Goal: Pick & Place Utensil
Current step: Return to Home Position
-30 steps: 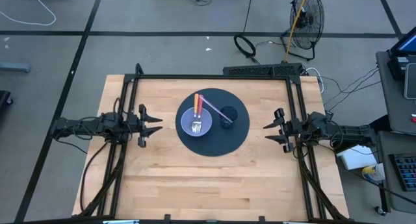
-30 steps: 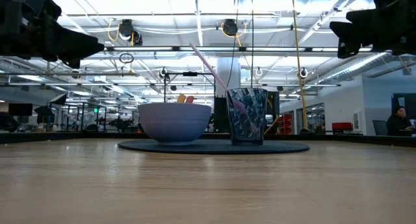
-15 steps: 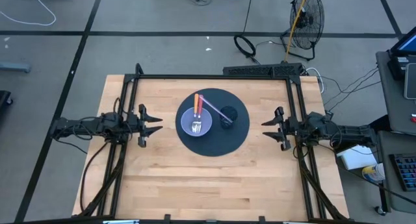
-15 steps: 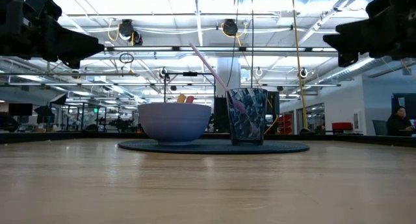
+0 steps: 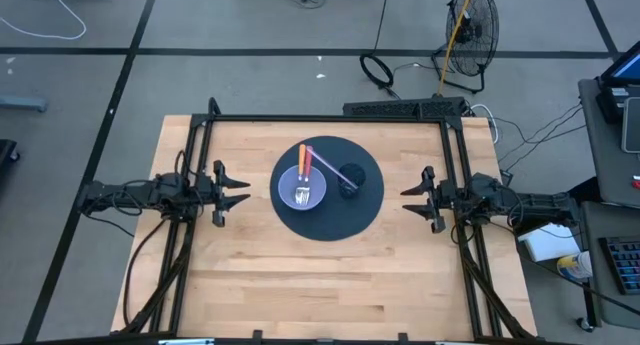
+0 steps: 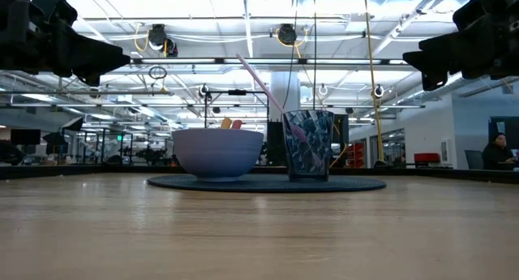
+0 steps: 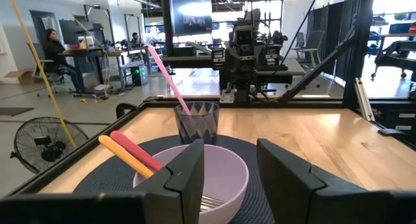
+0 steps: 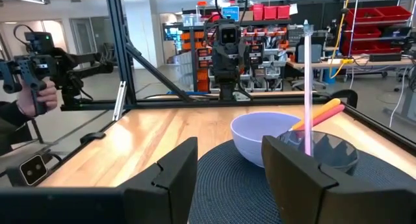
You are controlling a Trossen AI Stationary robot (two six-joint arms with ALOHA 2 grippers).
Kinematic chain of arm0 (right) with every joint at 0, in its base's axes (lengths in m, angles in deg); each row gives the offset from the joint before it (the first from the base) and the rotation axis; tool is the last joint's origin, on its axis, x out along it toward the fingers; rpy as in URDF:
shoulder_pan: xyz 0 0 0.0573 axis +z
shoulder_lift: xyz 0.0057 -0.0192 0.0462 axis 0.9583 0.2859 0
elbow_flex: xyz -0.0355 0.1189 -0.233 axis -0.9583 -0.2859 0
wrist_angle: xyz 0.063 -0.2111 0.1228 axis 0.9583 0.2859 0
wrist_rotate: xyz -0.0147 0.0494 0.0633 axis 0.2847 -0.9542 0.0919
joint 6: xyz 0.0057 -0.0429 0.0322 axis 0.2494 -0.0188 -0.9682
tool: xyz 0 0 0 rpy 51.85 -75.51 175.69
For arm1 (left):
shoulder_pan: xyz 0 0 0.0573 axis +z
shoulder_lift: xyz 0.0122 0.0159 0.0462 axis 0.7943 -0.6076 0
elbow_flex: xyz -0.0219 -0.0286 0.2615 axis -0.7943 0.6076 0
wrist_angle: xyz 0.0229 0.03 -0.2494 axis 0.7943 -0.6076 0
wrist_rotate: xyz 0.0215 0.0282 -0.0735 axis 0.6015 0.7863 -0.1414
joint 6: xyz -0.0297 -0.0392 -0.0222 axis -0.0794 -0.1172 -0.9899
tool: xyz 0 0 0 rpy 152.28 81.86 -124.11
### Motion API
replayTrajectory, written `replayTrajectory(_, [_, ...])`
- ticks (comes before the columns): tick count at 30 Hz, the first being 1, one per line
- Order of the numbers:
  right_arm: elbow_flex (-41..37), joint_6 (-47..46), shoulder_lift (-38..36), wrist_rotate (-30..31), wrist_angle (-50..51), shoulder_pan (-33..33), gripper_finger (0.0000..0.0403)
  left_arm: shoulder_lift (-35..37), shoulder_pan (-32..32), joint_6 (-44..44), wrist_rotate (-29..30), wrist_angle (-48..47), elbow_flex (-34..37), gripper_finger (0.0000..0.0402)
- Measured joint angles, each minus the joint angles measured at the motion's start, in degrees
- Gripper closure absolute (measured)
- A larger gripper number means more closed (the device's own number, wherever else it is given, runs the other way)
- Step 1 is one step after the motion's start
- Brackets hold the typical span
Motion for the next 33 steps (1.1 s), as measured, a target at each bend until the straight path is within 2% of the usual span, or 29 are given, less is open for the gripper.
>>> replayTrajectory(33, [-0.02, 0.02, 0.00, -0.11, -0.39, 0.00, 0.0234, 0.00, 0.00, 0.04, 0.13, 3.21, 0.11, 0.0256])
